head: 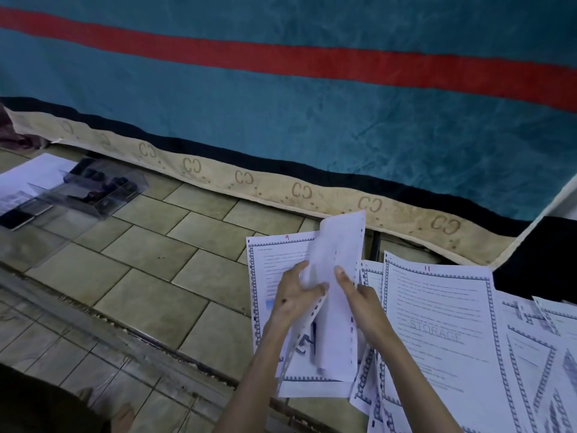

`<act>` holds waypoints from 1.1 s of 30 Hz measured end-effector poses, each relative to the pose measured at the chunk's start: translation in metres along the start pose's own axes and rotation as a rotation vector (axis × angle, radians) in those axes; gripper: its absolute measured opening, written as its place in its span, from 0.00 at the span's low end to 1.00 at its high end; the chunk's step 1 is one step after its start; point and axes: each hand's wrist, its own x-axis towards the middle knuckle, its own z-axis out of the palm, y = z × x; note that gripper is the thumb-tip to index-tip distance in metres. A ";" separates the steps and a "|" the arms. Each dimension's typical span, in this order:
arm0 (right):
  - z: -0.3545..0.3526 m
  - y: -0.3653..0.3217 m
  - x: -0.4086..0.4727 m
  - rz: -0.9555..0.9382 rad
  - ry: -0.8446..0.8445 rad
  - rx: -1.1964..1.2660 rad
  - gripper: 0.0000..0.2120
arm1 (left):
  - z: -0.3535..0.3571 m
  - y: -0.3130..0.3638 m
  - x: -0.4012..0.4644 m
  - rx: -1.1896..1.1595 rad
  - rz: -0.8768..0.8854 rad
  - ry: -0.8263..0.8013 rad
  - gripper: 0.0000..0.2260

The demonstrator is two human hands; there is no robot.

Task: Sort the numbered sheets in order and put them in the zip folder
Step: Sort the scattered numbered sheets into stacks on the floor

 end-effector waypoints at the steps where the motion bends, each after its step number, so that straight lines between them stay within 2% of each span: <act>1: -0.001 0.004 0.003 -0.006 0.013 -0.048 0.19 | -0.002 -0.002 0.000 -0.055 -0.028 0.026 0.33; 4: -0.006 0.013 0.008 0.000 0.101 -0.114 0.11 | -0.015 -0.008 0.005 -0.283 -0.164 0.071 0.37; 6: -0.013 0.018 0.010 0.039 0.172 -0.090 0.14 | -0.028 -0.012 0.007 -0.467 -0.219 0.037 0.38; 8: -0.020 0.017 0.012 0.043 0.217 -0.097 0.17 | -0.039 -0.016 0.009 -0.523 -0.219 -0.054 0.40; 11: -0.028 0.013 0.015 0.031 0.252 -0.170 0.24 | -0.046 -0.026 0.012 -0.536 -0.135 -0.173 0.34; 13: -0.031 0.011 0.016 0.016 0.274 -0.207 0.28 | -0.048 -0.031 0.018 -0.648 -0.158 -0.199 0.32; 15: -0.032 0.010 0.016 -0.010 0.281 -0.232 0.29 | -0.049 -0.031 0.019 -0.740 -0.207 -0.189 0.25; 17: -0.031 0.011 0.018 -0.024 0.212 -0.215 0.28 | -0.049 -0.033 0.022 -0.688 -0.247 -0.071 0.19; 20: -0.020 0.004 0.008 -0.052 -0.061 -0.149 0.21 | -0.047 -0.040 0.028 -0.431 -0.208 0.133 0.22; 22: -0.010 0.005 0.004 -0.043 -0.221 -0.178 0.25 | -0.043 -0.036 0.025 -0.324 -0.143 0.258 0.22; 25: 0.002 0.013 0.004 -0.114 -0.222 -0.239 0.19 | -0.043 -0.027 0.021 -0.102 0.006 0.548 0.17; 26: 0.004 0.017 0.005 -0.135 -0.214 -0.277 0.17 | -0.044 -0.024 0.019 -0.096 0.031 0.568 0.15; 27: 0.005 0.019 0.004 -0.161 -0.214 -0.307 0.18 | -0.045 -0.020 0.018 -0.117 0.043 0.550 0.14; 29: 0.005 0.018 -0.001 -0.210 -0.200 -0.303 0.30 | -0.046 -0.016 0.016 -0.129 0.054 0.542 0.14; 31: 0.005 0.014 -0.004 -0.200 -0.113 -0.263 0.39 | -0.045 -0.007 0.010 -0.046 0.150 0.680 0.14; 32: 0.006 0.011 -0.006 -0.191 -0.085 -0.255 0.40 | -0.043 0.001 0.005 -0.005 0.212 0.723 0.15; 33: 0.008 0.009 -0.008 -0.195 -0.086 -0.263 0.38 | -0.040 0.007 0.004 -0.021 0.213 0.667 0.17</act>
